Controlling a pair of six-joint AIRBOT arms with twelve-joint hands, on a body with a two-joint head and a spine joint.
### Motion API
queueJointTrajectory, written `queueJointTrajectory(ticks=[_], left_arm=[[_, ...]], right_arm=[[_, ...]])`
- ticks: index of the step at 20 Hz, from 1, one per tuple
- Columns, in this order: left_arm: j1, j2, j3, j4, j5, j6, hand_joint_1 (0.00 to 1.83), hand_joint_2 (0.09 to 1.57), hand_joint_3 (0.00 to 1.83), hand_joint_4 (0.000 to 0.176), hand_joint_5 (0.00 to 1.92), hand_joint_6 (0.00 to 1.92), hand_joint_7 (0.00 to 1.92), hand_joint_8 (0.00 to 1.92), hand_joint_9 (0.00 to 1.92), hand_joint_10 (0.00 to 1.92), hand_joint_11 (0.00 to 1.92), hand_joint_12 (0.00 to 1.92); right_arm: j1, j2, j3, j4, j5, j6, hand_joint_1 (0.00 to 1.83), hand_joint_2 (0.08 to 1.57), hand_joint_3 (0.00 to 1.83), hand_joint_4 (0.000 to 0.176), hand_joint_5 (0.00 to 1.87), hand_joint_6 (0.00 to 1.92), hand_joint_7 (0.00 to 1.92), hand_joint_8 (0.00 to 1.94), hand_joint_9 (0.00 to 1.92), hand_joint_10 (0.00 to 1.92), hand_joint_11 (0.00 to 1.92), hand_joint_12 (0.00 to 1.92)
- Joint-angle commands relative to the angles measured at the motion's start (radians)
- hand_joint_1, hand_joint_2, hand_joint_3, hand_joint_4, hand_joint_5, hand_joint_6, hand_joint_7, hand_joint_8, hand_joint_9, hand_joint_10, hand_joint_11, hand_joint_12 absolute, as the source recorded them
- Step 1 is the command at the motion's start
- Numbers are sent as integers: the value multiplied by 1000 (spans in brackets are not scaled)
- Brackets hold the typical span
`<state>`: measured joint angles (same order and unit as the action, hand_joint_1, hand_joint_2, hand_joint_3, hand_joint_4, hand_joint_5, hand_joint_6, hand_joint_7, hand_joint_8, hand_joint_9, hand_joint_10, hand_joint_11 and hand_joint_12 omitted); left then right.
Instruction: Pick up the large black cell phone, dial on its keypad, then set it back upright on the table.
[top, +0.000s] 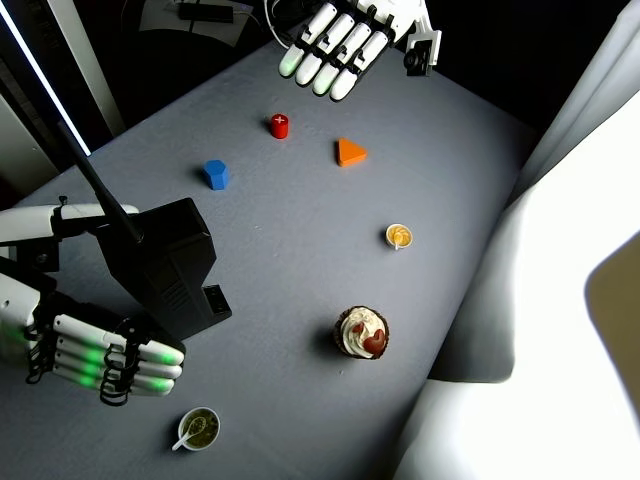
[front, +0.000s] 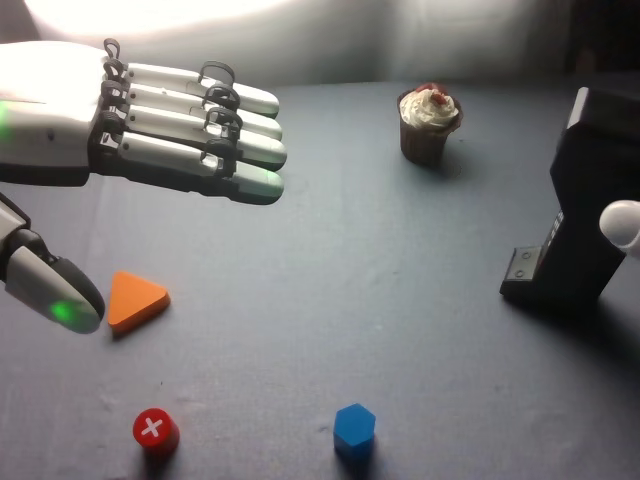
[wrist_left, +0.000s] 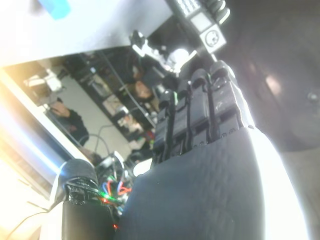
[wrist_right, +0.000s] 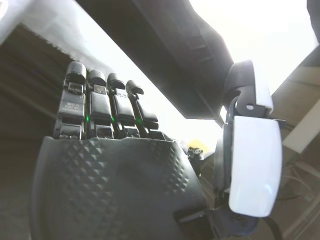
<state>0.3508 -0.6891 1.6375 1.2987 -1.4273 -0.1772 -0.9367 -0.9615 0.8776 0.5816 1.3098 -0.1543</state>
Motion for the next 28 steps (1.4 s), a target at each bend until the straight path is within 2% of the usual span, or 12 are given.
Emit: queueJointTrajectory(ticks=[1, 11, 12, 13, 14, 15, 17, 18, 19, 20, 21, 28], left_arm=[[-25, 6, 4, -100, -54, -1, 7, 1086, 8, 5, 131, 4, 81, 2, 53, 2, 0, 0], [-25, 6, 7, -100, -55, -1, 7, 1080, 0, 10, 127, 4, 78, 5, 63, 4, 0, 0], [-25, 6, 8, -100, -55, -1, 12, 1081, 0, 11, 115, 0, 68, 0, 47, 0, 0, 0], [-25, 6, 8, -100, -55, -1, 12, 1081, 0, 11, 115, 0, 68, 0, 47, 0, 0, 0], [-25, 6, 8, -100, -55, -1, 10, 1084, 1, 12, 123, 4, 76, 4, 54, 4, 0, 0], [-25, 6, 8, -100, -55, -1, 4, 1085, 1, 12, 127, 5, 83, 6, 59, 5, 2, 1], [-25, 5, 8, -100, -55, -1, 20, 1080, 0, 11, 129, 5, 79, 3, 55, 3, 8, 3], [-25, 5, 8, -100, -55, -1, 31, 1074, 0, 9, 123, 2, 73, 0, 43, 0, 2, 1], [-25, 5, 8, -100, -55, -1, 38, 1072, 0, 8, 128, 7, 79, 6, 50, 4, 16, 7], [-25, 5, 8, -100, -55, -1, 38, 1072, 0, 8, 128, 7, 79, 6, 50, 4, 16, 7], [-25, 5, 8, -100, -55, -1, 22, 1070, 0, 11, 133, 6, 89, 7, 53, 4, 27, 14], [-42, 6, 14, -98, -55, -8, 36, 1075, 0, 3, 111, 1, 54, 0, 26, 0, 0, 3]], right_arm=[[13, 5, 4, -22, 113, 8, 641, 945, 0, 0, 22, 2, 27, 3, 21, 2, 0, 164], [105, 0, 11, -22, 58, -7, 667, 926, 0, 0, 107, 8, 104, 7, 102, 8, 0, 415], [117, 1, 13, -22, 51, -8, 737, 982, 4, 0, 223, 8, 233, 8, 231, 9, 10, 709], [123, 1, 14, -22, 45, -8, 737, 982, 4, 0, 223, 8, 233, 8, 231, 9, 10, 709], [131, 2, 15, -22, 40, -8, 778, 1037, 3, 0, 266, 4, 281, 4, 290, 8, 20, 826], [136, 4, 15, -22, 36, -8, 935, 1026, 0, 0, 378, 11, 402, 12, 435, 23, 135, 932], [148, 5, 17, -22, 29, -8, 1158, 1107, 2, 0, 608, 14, 728, 21, 792, 66, 450, 945], [152, 5, 18, -22, 27, -10, 1314, 1155, 2, 0, 715, 884, 801, 1000, 929, 996, 650, 1027], [153, 6, 19, -22, 27, -12, 1255, 1176, 0, 0, 879, 928, 855, 1361, 929, 1172, 902, 1225], [154, 7, 19, -22, 27, -14, 1255, 1176, 0, 0, 879, 928, 855, 1361, 929, 1172, 902, 1225], [154, 9, 19, -22, 28, -17, 1254, 1138, 0, 0, 992, 772, 934, 1305, 959, 1159, 905, 1371], [162, 45, 23, -66, 61, -13, 1266, 1111, 0, 0, 1051, 674, 983, 1224, 975, 1127, 902, 1410]])
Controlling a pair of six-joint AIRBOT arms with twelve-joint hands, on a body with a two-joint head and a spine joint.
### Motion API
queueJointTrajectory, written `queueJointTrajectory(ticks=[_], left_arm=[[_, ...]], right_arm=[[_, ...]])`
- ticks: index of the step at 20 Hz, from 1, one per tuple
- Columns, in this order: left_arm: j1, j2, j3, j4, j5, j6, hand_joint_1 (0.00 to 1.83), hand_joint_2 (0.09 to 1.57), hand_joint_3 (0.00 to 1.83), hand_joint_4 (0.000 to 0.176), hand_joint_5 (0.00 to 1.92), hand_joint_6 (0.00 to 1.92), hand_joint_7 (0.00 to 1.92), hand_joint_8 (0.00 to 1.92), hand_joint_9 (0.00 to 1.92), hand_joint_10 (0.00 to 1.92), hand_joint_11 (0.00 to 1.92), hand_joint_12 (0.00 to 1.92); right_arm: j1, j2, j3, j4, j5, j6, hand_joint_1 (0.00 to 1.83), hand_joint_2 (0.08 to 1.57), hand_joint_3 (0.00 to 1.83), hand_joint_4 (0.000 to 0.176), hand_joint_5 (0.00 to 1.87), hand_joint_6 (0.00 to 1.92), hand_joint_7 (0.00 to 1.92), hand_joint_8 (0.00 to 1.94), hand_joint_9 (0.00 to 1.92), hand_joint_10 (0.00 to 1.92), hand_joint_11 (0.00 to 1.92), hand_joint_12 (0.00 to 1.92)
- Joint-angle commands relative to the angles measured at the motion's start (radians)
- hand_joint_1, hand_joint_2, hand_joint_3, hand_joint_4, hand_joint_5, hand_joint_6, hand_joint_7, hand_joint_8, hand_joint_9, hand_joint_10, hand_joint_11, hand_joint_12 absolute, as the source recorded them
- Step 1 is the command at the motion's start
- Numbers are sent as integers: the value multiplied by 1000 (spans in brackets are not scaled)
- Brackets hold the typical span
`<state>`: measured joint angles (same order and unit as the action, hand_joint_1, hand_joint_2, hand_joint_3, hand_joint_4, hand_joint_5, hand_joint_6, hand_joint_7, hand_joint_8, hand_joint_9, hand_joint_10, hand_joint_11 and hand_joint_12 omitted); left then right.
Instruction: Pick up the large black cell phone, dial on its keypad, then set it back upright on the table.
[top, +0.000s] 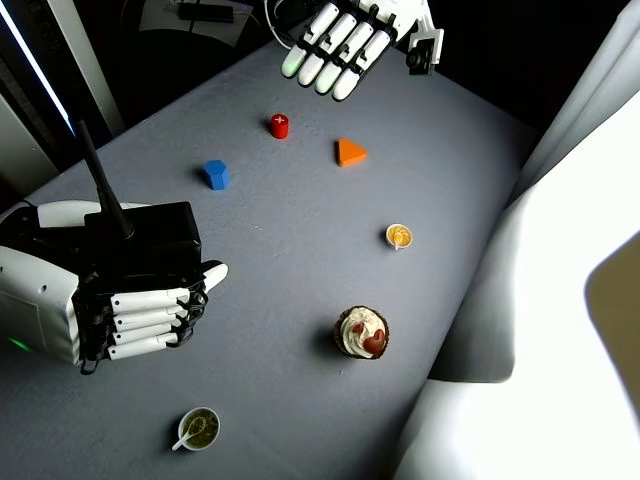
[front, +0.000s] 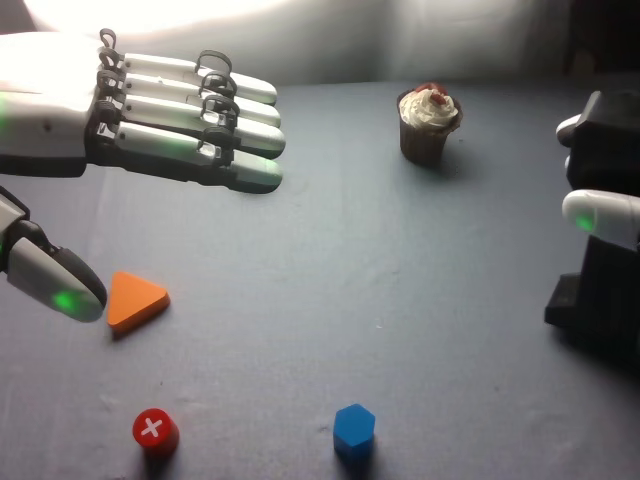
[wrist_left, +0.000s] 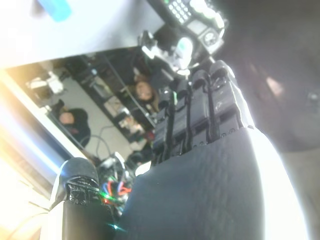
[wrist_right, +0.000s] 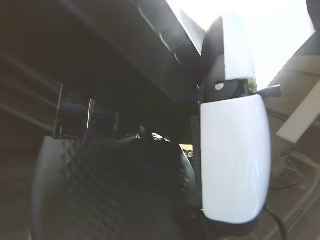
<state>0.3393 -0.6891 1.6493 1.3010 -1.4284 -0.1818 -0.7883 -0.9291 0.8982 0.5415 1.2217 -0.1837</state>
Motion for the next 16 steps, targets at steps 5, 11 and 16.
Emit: queueJointTrajectory(ticks=[5, 11, 16], left_arm=[[-36, 1, 9, -101, -60, -9, 59, 1069, 0, 8, 151, 12, 99, 11, 60, 10, 10, 6], [-21, -23, 35, -158, -19, -107, 459, 1319, 3, 38, 147, 1, 353, 6, 414, 25, 3, 817], [42, -24, -13, -329, 75, -63, 1177, 1217, 13, 77, 284, 6, 874, 11, 784, 908, 476, 1548]], right_arm=[[14, 49, 9, -91, 275, 128, 1262, 1107, 0, 0, 1036, 706, 1009, 1169, 996, 1060, 920, 1372], [22, 97, -19, -94, 378, 203, 1254, 1128, 0, 0, 1030, 712, 933, 1296, 885, 1225, 762, 1483], [-47, 156, -106, -125, 437, 317, 1247, 1131, 0, 0, 1015, 748, 932, 1284, 900, 1157, 829, 1410]])
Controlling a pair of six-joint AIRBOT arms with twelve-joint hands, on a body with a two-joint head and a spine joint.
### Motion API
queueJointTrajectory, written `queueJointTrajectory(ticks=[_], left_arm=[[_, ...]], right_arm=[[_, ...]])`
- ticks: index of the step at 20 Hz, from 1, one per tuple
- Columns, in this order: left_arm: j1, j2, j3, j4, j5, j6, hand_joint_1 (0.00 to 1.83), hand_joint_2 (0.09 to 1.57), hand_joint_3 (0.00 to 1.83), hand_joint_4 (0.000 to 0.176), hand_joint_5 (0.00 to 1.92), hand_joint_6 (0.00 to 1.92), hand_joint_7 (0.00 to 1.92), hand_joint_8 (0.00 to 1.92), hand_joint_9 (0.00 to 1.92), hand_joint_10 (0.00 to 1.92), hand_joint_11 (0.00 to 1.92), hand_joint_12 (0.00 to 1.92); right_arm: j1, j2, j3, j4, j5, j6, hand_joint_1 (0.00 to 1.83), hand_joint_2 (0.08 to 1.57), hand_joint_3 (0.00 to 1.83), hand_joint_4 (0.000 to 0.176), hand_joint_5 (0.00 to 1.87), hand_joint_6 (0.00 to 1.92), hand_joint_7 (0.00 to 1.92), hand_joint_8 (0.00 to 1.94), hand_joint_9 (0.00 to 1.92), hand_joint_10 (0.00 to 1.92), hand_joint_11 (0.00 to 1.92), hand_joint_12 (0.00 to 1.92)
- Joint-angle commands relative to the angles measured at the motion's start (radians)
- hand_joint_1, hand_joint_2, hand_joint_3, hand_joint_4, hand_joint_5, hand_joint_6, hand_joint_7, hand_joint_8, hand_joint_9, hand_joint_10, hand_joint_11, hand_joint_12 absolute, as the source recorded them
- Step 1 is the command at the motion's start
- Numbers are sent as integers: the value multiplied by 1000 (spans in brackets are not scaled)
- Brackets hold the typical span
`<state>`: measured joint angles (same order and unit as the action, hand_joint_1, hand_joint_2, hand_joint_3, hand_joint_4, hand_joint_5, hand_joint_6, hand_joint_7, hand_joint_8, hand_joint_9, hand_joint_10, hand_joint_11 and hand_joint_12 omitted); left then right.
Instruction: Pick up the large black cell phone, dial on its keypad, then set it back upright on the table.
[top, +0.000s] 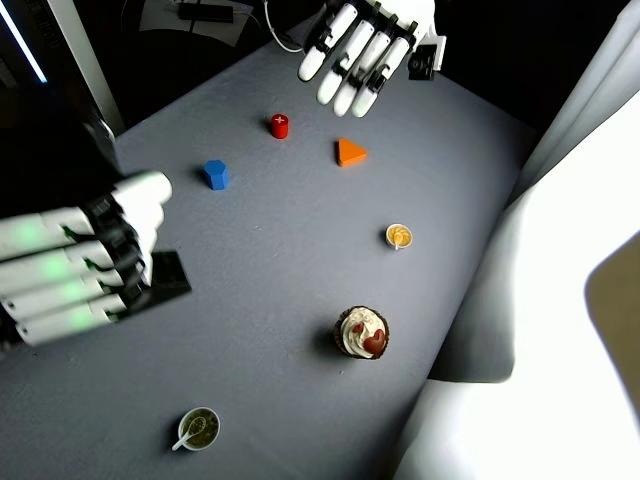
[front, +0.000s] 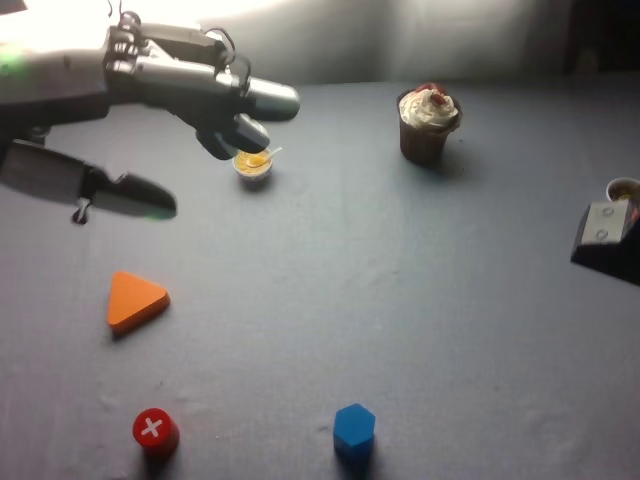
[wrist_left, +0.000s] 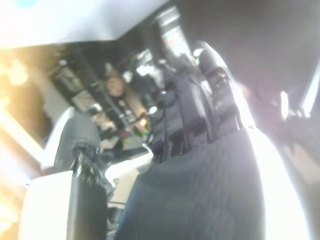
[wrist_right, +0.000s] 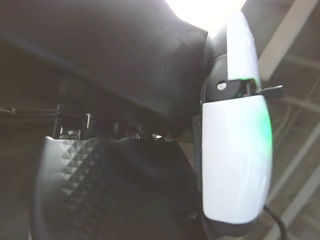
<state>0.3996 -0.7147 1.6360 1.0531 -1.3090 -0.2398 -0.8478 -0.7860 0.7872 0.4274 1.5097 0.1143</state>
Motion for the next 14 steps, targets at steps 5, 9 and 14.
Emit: queueJointTrajectory(ticks=[5, 9, 14], left_arm=[[-65, -12, -43, 87, 27, -56, 1455, 1241, 12, 104, 187, 1, 678, 1344, 646, 1745, 518, 1920], [-58, -32, -104, -8, 85, 25, 1288, 1307, 12, 123, 50, 1, 605, 1628, 674, 1921, 565, 1921], [-64, -86, -175, -45, 242, 27, 1447, 1294, 20, 126, 9, 1, 556, 1564, 571, 1854, 546, 1921]], right_arm=[[-66, 34, -16, -34, 211, 94, 1260, 1125, 0, 0, 1054, 661, 927, 1308, 884, 1191, 805, 1477], [-86, 29, -6, -33, 217, 101, 1253, 1122, 1, 0, 1031, 718, 952, 1258, 919, 1133, 830, 1413], [-95, -4, 35, -33, 218, 100, 1368, 1141, 4, 0, 988, 726, 876, 1214, 839, 1412, 787, 1423]])
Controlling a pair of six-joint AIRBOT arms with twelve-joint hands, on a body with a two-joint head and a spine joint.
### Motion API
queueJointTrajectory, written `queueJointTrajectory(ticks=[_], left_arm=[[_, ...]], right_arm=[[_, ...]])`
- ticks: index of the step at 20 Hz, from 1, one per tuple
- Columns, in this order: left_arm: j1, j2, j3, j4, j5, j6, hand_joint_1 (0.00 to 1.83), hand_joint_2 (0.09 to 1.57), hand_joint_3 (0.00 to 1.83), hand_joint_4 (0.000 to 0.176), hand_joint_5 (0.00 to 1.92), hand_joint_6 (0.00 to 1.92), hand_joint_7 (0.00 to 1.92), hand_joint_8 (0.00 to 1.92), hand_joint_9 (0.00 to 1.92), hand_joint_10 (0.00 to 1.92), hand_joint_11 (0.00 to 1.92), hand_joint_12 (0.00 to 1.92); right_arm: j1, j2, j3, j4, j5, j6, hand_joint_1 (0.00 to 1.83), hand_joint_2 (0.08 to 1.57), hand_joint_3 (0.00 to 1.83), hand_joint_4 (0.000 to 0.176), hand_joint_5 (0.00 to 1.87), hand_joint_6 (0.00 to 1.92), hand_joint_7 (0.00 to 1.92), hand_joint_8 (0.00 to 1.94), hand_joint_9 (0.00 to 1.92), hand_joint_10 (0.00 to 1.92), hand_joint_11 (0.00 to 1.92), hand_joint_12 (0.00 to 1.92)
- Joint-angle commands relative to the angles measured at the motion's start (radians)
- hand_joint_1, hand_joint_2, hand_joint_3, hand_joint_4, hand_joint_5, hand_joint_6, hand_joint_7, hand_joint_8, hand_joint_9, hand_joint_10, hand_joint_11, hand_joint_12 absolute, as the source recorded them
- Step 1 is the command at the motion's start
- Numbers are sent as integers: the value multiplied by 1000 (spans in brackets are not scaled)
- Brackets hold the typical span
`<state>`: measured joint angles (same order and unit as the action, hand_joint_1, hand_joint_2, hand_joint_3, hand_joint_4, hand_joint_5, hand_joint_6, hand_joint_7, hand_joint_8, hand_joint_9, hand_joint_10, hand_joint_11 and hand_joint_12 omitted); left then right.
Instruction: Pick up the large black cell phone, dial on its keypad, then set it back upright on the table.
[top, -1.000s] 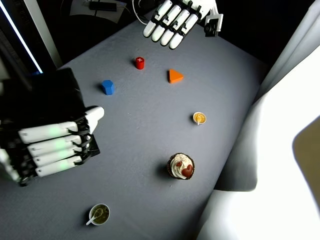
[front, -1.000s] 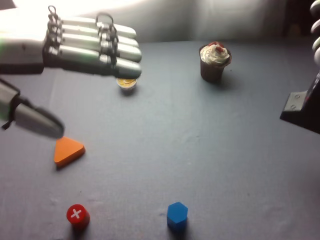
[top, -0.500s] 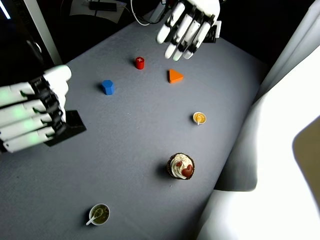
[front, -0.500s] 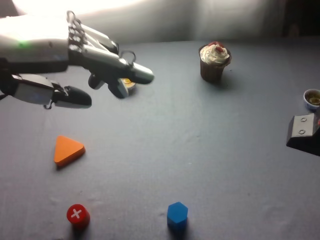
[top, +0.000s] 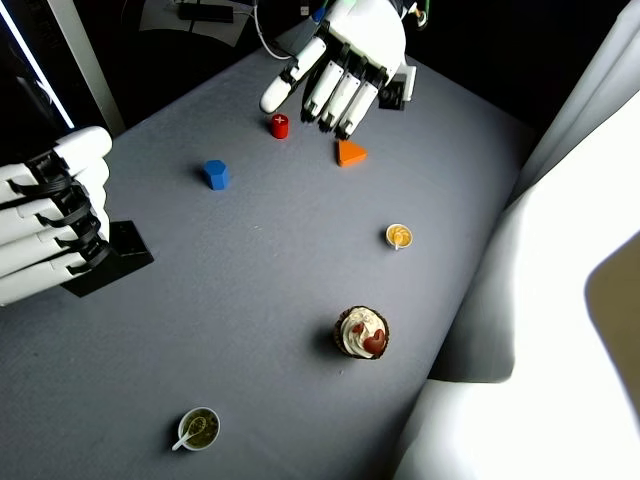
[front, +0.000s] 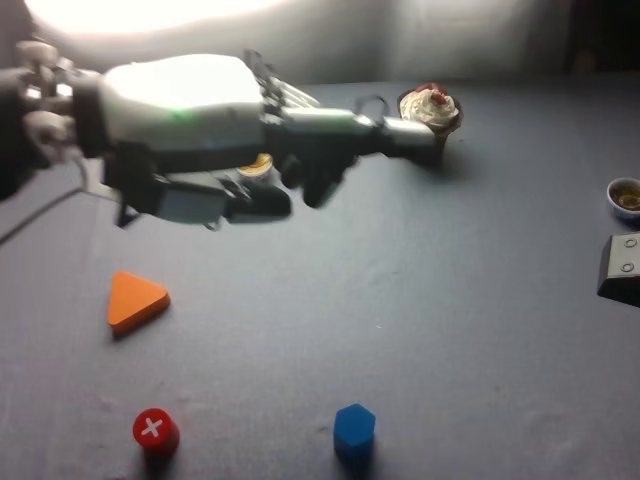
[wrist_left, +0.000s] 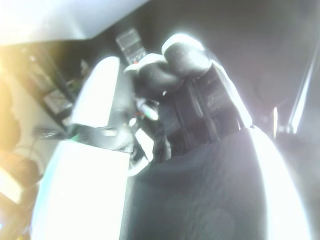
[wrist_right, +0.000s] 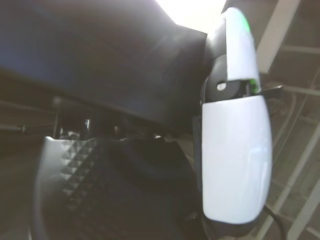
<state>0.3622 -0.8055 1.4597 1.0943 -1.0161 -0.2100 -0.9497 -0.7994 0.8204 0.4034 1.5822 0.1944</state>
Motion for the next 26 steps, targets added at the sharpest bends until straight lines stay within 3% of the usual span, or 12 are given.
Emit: queueJointTrajectory(ticks=[1, 2, 3, 5, 6, 7, 11, 12, 19, 22, 23, 26], left_arm=[[-26, -4, -11, -85, -27, 6, 1448, 1294, 20, 127, 18, 3, 556, 1569, 571, 1851, 558, 1921], [-26, -13, -23, -74, -3, 15, 1323, 1301, 20, 125, 13, 1, 595, 1623, 664, 1907, 586, 1921], [-26, -20, -33, -69, 15, 26, 1296, 1309, 19, 122, 11, 0, 594, 1648, 689, 1918, 605, 1921], [-26, -44, -45, -63, 54, 62, 1291, 1306, 13, 120, 14, 1, 602, 1644, 705, 1921, 633, 1921], [-26, -53, -48, -61, 79, 74, 1292, 1302, 8, 118, 15, 1, 613, 1627, 712, 1921, 626, 1921], [-26, -64, -47, -62, 98, 85, 1294, 1302, 8, 116, 21, 3, 615, 1628, 715, 1921, 626, 1921], [-26, -108, -32, -89, 168, 120, 1293, 1304, 4, 125, 14, 2, 610, 1633, 687, 1921, 609, 1921], [-26, -121, -26, -94, 194, 131, 1295, 1299, 1, 125, 16, 2, 619, 1614, 681, 1921, 589, 1921], [-83, -177, 4, -119, 288, 207, 1295, 1299, 1, 123, 8, 1, 621, 1612, 650, 1921, 509, 1921], [-118, -194, 17, -119, 312, 202, 1288, 1315, 6, 129, 3, 2, 592, 1660, 671, 1921, 476, 1921], [-131, -199, 20, -121, 319, 201, 1288, 1315, 6, 125, 1, 1, 591, 1661, 672, 1921, 478, 1921], [-146, -204, 22, -181, 330, 235, 1290, 1310, 2, 121, 0, 0, 600, 1646, 694, 1921, 554, 1921]], right_arm=[[10, 4, 7, -9, 145, 18, 1363, 1158, 1, 0, 951, 786, 843, 1263, 814, 1439, 745, 1437], [20, -2, 12, -9, 139, 12, 1282, 1131, 0, 0, 1040, 681, 914, 1296, 852, 1298, 742, 1474], [34, -6, 14, -9, 127, 5, 1356, 1129, 0, 0, 1071, 565, 916, 1206, 856, 1411, 744, 1464], [89, -21, 15, -9, 78, -28, 1263, 1118, 2, 0, 1067, 649, 939, 1278, 873, 1200, 717, 1431], [112, -26, 15, -9, 59, -45, 1341, 1155, 2, 0, 968, 756, 863, 1284, 802, 1410, 703, 1430], [131, -31, 16, -10, 42, -61, 1367, 1138, 0, 0, 1040, 624, 904, 1205, 835, 1441, 693, 1435], [171, -37, 19, -30, 2, -93, 1260, 1121, 0, 0, 1053, 675, 943, 1279, 878, 1201, 759, 1447], [171, -37, 20, -38, 2, -94, 1344, 1147, 0, 0, 976, 740, 878, 1247, 831, 1391, 791, 1431], [190, -43, 33, -38, -2, -105, 1252, 1125, 0, 0, 1050, 698, 926, 1291, 853, 1227, 692, 1462], [191, -44, 33, -38, -2, -105, 1370, 1138, 0, 0, 1032, 649, 905, 1205, 825, 1448, 684, 1468], [191, -45, 33, -38, -2, -106, 1279, 1122, 1, 0, 1050, 674, 935, 1258, 839, 1301, 732, 1509], [191, -46, 32, -38, -2, -107, 1342, 1146, 0, 0, 984, 750, 881, 1235, 819, 1400, 787, 1487]])
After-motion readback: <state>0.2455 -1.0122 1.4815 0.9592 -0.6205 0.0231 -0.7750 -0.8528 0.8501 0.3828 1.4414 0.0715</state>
